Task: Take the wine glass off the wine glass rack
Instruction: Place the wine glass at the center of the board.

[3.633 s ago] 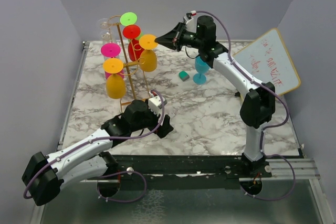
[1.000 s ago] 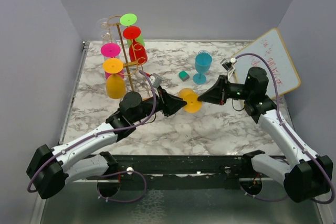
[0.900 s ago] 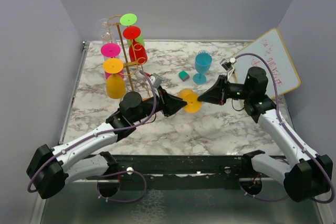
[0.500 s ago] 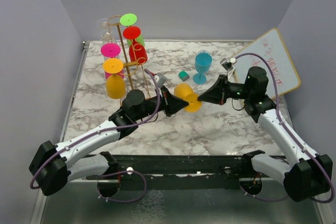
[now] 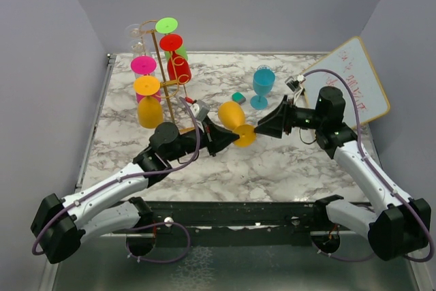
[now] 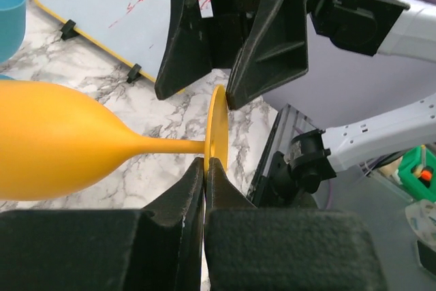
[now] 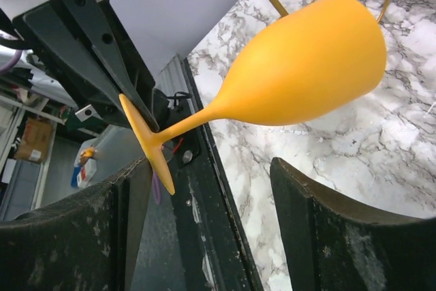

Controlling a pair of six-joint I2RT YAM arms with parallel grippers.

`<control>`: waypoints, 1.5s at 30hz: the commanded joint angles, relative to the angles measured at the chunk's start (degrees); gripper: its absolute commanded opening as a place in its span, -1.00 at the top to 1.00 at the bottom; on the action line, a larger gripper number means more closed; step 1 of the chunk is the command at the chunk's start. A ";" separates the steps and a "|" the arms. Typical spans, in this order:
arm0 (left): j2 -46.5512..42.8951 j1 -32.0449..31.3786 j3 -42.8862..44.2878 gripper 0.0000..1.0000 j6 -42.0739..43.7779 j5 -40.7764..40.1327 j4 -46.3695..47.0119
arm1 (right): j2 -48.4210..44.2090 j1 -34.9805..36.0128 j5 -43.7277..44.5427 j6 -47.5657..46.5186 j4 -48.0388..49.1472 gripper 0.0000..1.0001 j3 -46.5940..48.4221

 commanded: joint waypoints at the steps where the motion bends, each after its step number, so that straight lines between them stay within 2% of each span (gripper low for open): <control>1: -2.00 -0.12 -2.18 1.00 4.96 6.65 0.37 | -0.09 -0.06 9.23 0.51 -1.60 -0.52 2.26; 2: -2.03 -0.09 -2.41 1.00 5.46 10.74 0.24 | -0.30 -0.06 15.61 1.63 -1.55 -0.53 1.69; 4: -2.00 -0.15 -2.66 1.00 5.87 15.23 -0.26 | -0.18 -0.06 19.54 3.78 1.71 -0.55 -0.53; 10: -2.50 -0.17 -3.20 1.00 10.00 22.94 -1.27 | 4.14 -0.06 9.99 8.34 7.36 -0.59 0.26; 16: -4.47 -0.36 -4.92 1.00 18.58 30.04 -2.24 | 5.13 -0.06 9.06 11.06 7.77 -0.64 -0.17; 19: -4.94 -0.40 -4.09 1.00 23.33 33.84 -7.28 | 5.41 -0.06 3.54 9.41 11.14 -0.64 -1.60; 22: -3.61 -0.61 0.02 1.00 30.65 34.95 -20.06 | 7.43 -0.46 1.22 8.11 11.78 -0.63 -2.97; 25: -3.63 -0.70 2.28 1.00 35.71 35.13 -26.47 | 11.05 -0.96 -5.81 11.85 16.60 -0.61 -3.89; 28: -5.73 -0.71 1.95 1.00 38.23 36.26 -26.71 | 12.59 -1.03 -11.38 15.53 23.44 -0.60 -4.71; 36: -6.12 -0.70 2.06 1.00 39.33 39.43 -27.15 | 9.92 -0.81 -16.84 16.38 22.70 -0.60 -5.76; 40: -6.46 -0.72 2.15 1.00 40.75 40.62 -27.88 | 9.08 0.13 -16.42 17.41 24.01 -0.31 -7.77; 43: -7.82 -0.71 2.85 1.00 43.83 39.39 -29.85 | 9.03 0.16 -15.88 18.79 24.88 -0.25 -9.50; 45: -8.44 -0.70 3.17 1.00 46.60 38.54 -32.02 | 8.78 0.27 -16.62 21.97 29.19 -0.22 -11.18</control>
